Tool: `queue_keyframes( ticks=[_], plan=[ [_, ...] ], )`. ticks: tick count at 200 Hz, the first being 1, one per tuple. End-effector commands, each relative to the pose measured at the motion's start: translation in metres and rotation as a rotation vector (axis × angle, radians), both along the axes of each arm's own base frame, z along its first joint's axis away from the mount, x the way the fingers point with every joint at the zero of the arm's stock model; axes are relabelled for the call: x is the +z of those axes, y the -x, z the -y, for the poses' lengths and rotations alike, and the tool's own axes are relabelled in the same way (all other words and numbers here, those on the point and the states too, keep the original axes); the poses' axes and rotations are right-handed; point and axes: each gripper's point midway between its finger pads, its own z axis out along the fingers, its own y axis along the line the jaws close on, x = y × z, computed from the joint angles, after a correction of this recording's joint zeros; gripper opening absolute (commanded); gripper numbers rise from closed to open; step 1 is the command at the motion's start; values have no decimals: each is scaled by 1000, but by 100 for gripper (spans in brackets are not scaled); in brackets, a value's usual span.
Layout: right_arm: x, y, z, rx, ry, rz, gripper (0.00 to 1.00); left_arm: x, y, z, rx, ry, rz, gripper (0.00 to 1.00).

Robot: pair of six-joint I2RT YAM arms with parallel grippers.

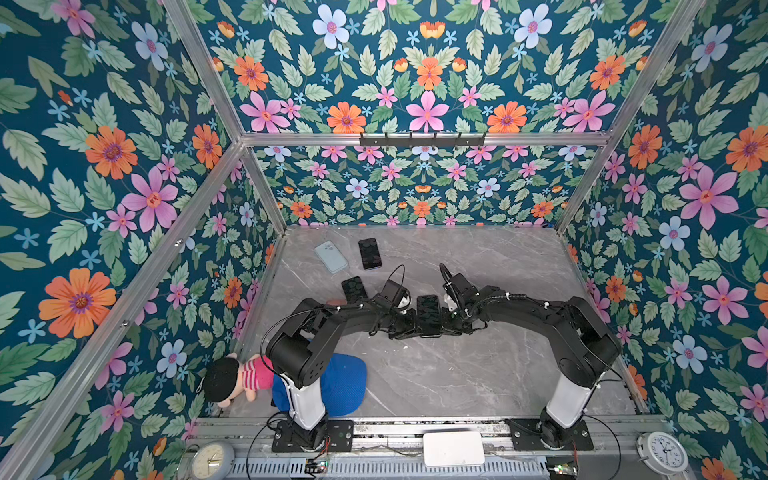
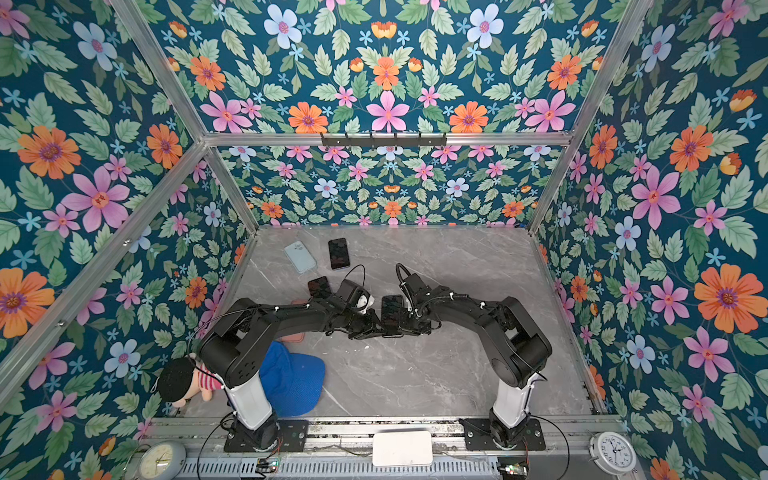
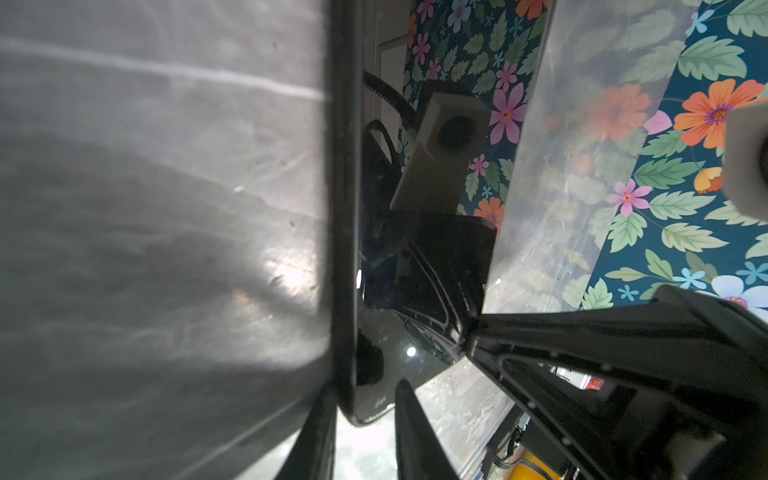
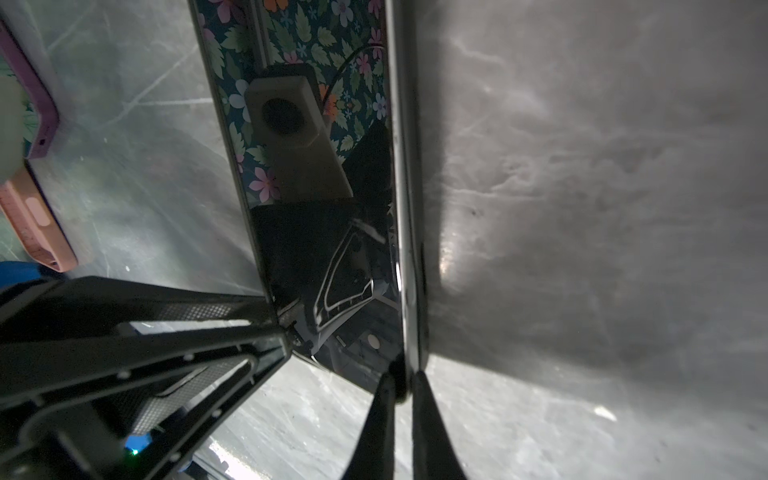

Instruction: Put the phone into the phone case

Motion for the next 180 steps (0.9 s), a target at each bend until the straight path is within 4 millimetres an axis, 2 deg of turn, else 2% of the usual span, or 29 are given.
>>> queue_keyframes(
  ticks=[1,180],
  plan=[
    [-3,7,-14,27,-60,-24,10,6,-4,9,-13,46,29,27],
    [-13,10,-17,15,-69,-45,7,7,-3,11,-18,58,36,25]
  ],
)
